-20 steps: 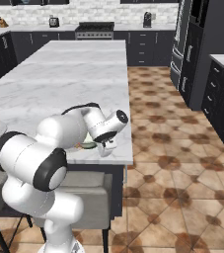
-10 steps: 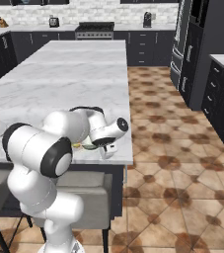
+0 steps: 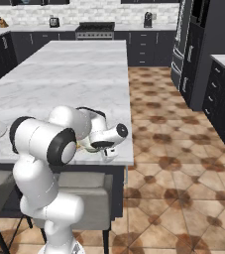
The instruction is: Take the smaller bowl and place it next to the appetizer plate on the dining counter , and place the larger bowl next to the plate with cooked food.
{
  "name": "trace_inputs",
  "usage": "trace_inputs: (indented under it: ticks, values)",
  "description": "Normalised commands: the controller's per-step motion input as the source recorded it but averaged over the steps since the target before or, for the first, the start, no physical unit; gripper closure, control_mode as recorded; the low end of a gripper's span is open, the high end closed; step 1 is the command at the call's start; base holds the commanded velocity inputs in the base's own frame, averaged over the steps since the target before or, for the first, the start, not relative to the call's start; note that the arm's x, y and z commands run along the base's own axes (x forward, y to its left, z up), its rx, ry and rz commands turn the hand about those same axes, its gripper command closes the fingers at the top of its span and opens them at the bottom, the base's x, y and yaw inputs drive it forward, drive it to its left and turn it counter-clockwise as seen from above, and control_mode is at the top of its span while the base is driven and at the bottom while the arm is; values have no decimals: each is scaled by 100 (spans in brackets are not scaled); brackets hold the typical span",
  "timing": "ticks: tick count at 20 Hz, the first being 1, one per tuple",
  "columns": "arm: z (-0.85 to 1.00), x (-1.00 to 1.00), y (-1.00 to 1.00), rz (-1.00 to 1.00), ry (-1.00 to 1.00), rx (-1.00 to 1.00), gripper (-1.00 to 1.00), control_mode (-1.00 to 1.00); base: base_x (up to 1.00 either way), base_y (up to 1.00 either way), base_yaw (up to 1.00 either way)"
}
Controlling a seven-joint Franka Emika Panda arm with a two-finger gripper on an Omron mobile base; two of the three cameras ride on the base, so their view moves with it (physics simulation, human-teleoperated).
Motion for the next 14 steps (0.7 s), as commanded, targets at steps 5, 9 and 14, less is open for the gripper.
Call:
trace_inputs:
  ticks: [5,9,14]
  values:
    - [-2,38,-1,-4,0,0,100,-100,0,0,0]
    - [-2,12,0,0,1,0,100,-100,0,0,0]
    - [0,0,0,0,0,0,100,-100,0,0,0]
